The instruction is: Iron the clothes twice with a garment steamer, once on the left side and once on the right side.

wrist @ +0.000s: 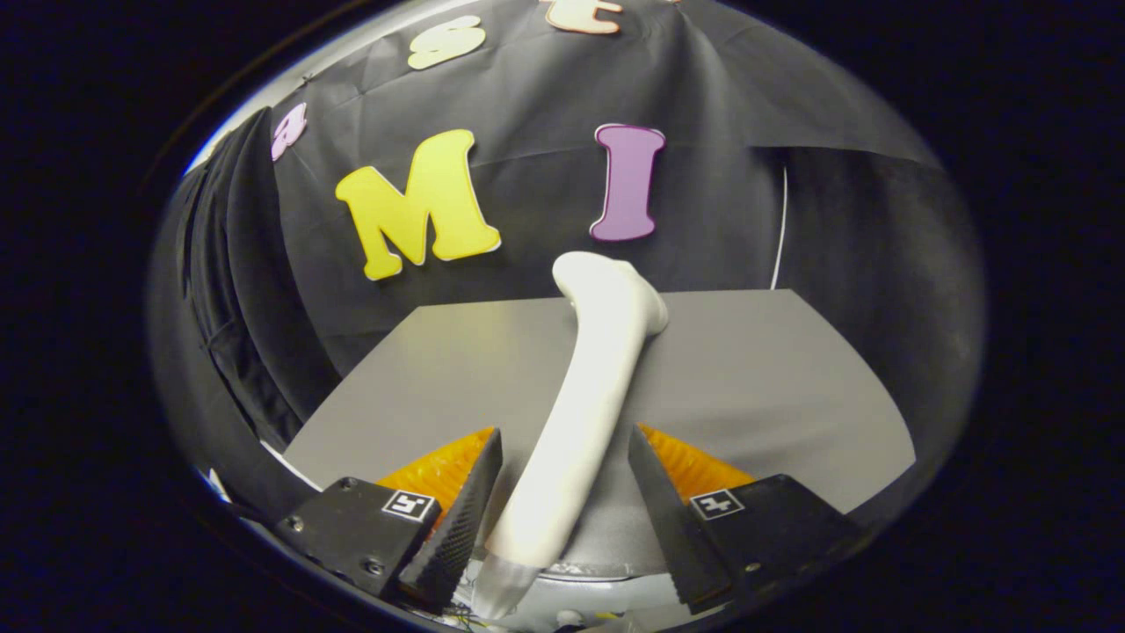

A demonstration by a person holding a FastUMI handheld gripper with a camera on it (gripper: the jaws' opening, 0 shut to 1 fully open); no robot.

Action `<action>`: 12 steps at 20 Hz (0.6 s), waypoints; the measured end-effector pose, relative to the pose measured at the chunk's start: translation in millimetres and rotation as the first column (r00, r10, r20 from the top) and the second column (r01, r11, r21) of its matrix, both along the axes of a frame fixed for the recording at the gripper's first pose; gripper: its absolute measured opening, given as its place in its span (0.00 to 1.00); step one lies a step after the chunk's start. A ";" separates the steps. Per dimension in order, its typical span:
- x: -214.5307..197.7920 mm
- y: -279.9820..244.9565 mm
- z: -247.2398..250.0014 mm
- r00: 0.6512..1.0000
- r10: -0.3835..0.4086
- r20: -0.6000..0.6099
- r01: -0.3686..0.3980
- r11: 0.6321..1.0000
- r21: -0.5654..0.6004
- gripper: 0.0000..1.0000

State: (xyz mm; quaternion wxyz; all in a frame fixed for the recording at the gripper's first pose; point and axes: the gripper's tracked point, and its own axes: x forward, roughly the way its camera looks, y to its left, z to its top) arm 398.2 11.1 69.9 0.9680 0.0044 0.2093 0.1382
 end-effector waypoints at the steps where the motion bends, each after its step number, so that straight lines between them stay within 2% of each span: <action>1: 3.0 2.4 -1.7 1.000 0.014 -0.003 -0.014 1.000 0.002 0.83; 3: 2.8 -1.8 -2.4 1.000 -0.014 -0.011 0.014 1.000 0.020 0.68; 9: 1.0 1.0 0.8 1.000 -0.018 0.007 0.017 0.999 0.044 0.58; 12: -1.1 9.4 0.8 1.000 -0.008 0.011 0.008 0.998 0.057 0.47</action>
